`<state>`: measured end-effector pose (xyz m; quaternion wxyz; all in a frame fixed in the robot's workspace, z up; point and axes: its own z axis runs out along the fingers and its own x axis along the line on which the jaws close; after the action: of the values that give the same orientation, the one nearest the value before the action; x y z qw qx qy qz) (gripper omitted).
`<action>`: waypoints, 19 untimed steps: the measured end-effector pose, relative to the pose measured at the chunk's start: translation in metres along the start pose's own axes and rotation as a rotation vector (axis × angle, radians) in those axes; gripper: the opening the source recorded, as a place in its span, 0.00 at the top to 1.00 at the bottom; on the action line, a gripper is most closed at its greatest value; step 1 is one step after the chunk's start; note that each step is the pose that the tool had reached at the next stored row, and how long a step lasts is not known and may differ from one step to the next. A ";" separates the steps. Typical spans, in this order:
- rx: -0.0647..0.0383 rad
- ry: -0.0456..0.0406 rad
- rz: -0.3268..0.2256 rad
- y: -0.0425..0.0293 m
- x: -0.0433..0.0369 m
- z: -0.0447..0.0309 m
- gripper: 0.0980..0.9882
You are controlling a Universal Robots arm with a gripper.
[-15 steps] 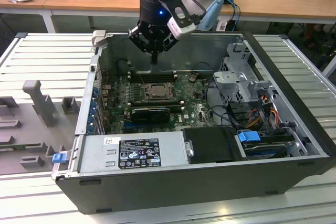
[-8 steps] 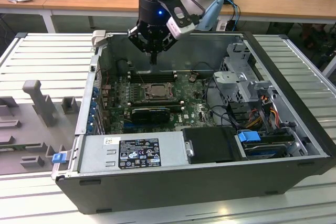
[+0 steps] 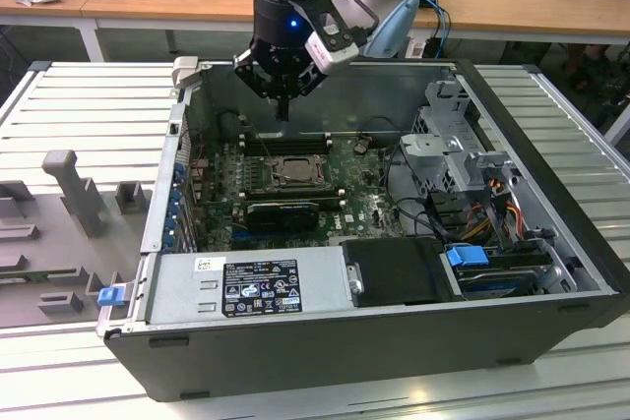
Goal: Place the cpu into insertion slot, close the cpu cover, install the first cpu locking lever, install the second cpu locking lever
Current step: 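Install the first cpu locking lever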
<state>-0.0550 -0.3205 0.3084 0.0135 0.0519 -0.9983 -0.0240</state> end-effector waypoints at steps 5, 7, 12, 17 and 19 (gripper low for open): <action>-0.002 -0.0002 0.000 0.0002 0.0026 0.0001 0.99; -0.004 -0.0004 0.000 0.0004 0.0039 0.0001 0.99; -0.006 -0.0007 0.000 0.0007 0.0069 0.0002 0.99; -0.009 -0.0010 0.000 0.0010 0.0095 0.0003 0.99; -0.011 -0.0011 0.000 0.0010 0.0103 0.0003 0.99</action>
<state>-0.0653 -0.3205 0.3084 0.0132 0.0520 -0.9981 -0.0292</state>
